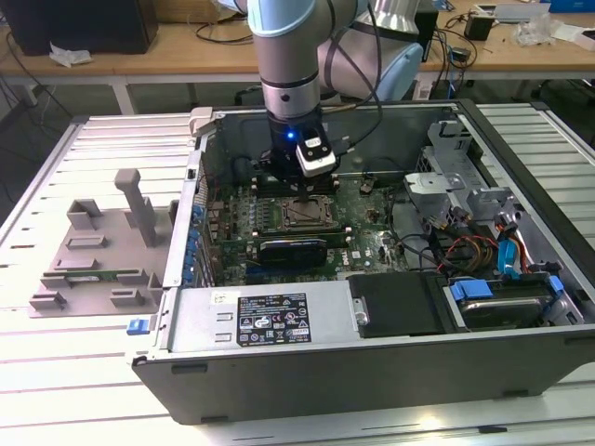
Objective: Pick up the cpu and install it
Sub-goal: 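Install the first cpu locking lever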
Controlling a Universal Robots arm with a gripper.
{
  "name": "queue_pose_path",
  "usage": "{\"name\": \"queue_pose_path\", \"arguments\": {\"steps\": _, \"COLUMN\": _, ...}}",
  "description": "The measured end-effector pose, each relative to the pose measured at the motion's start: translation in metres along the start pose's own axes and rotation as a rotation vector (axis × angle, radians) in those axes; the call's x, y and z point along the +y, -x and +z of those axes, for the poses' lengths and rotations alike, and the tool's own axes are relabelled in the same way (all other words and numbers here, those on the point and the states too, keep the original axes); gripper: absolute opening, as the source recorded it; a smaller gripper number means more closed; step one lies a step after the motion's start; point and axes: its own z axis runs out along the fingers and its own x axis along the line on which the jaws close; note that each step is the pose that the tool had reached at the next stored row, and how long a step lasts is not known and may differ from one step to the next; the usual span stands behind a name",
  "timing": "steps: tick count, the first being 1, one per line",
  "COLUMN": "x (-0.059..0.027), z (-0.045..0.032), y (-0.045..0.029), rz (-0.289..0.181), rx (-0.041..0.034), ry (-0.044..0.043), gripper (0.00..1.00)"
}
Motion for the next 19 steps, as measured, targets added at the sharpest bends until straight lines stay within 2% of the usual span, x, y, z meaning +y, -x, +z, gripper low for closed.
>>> {"name": "queue_pose_path", "arguments": {"steps": 3, "x": -0.0062, "z": -0.0001, "y": 0.0014, "rz": -0.005, "rx": -0.0011, "ry": -0.0072, "gripper": 0.11}}
{"name": "queue_pose_path", "arguments": {"steps": 5, "x": -0.0121, "z": -0.0002, "y": 0.0028, "rz": -0.008, "rx": -0.0022, "ry": -0.0153, "gripper": 0.11}}
{"name": "queue_pose_path", "arguments": {"steps": 11, "x": -0.0219, "z": 0.0000, "y": 0.0051, "rz": -0.017, "rx": 0.0012, "ry": -0.0344, "gripper": 0.11}}
{"name": "queue_pose_path", "arguments": {"steps": 12, "x": -0.0225, "z": 0.0000, "y": 0.0051, "rz": -0.027, "rx": 0.0029, "ry": -0.0426, "gripper": 0.11}}
{"name": "queue_pose_path", "arguments": {"steps": 14, "x": -0.0224, "z": 0.0003, "y": 0.0054, "rz": -0.101, "rx": 0.0041, "ry": -0.0382, "gripper": 0.11}}
{"name": "queue_pose_path", "arguments": {"steps": 17, "x": -0.0223, "z": 0.0000, "y": 0.0061, "rz": -0.137, "rx": 0.0063, "ry": -0.0350, "gripper": 0.11}}
{"name": "queue_pose_path", "arguments": {"steps": 19, "x": -0.0220, "z": -0.0057, "y": 0.0068, "rz": -0.139, "rx": 0.0065, "ry": -0.0347, "gripper": 0.11}}
